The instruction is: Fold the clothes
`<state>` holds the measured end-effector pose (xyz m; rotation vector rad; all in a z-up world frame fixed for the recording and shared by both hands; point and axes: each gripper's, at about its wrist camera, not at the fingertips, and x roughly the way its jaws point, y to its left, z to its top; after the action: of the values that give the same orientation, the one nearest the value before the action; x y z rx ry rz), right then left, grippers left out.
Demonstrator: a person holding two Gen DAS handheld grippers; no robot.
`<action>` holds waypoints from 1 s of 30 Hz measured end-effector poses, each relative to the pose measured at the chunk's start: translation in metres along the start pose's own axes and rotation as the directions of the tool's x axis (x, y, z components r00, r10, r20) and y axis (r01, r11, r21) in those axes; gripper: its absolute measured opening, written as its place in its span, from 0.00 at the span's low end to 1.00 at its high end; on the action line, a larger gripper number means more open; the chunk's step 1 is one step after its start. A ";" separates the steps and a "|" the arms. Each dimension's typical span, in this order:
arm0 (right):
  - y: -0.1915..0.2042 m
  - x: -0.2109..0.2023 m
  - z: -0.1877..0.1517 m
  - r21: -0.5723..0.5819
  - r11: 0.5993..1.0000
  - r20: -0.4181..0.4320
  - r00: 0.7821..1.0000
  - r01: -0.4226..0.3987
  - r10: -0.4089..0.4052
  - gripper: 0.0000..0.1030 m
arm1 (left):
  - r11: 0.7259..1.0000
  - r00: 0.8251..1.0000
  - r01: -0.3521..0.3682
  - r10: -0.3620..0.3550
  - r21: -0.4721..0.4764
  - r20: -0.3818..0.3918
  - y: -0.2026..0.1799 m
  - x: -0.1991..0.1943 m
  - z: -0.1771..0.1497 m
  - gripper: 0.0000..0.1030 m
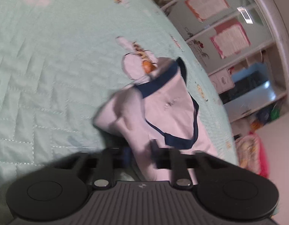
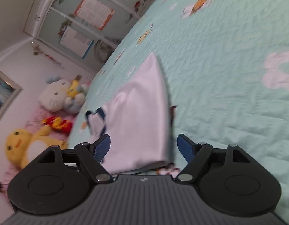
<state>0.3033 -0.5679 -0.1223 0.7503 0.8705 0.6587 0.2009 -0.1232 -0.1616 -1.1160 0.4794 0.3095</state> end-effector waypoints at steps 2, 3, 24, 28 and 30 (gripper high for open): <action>0.001 0.005 0.003 0.010 1.000 -0.030 1.000 -0.004 0.005 0.76 | 1.000 1.000 0.022 -0.022 -0.020 -0.007 0.006 -0.002 0.002 0.15; 0.001 0.008 0.005 0.014 1.000 -0.047 0.999 -0.010 0.011 0.76 | 1.000 1.000 0.026 -0.026 -0.012 -0.006 0.005 -0.002 0.001 0.13; 0.083 0.027 -0.111 0.047 0.999 -0.349 0.937 0.016 0.001 0.10 | 0.997 0.994 0.035 -0.028 0.065 -0.103 0.065 -0.126 0.064 0.07; 0.095 0.023 -0.112 -0.149 0.988 -0.428 0.899 0.034 -0.096 0.16 | 1.000 0.993 0.009 -0.007 0.017 -0.115 0.087 -0.118 0.060 0.07; 0.108 0.010 -0.090 -0.220 0.975 -0.400 0.911 0.011 -0.100 0.17 | 0.999 0.995 0.011 -0.008 0.031 -0.104 0.089 -0.116 0.057 0.07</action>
<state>0.2098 -0.4711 -0.0794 0.3938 1.1779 0.8608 0.0721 -0.0353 -0.1511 -1.1071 0.5695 0.2355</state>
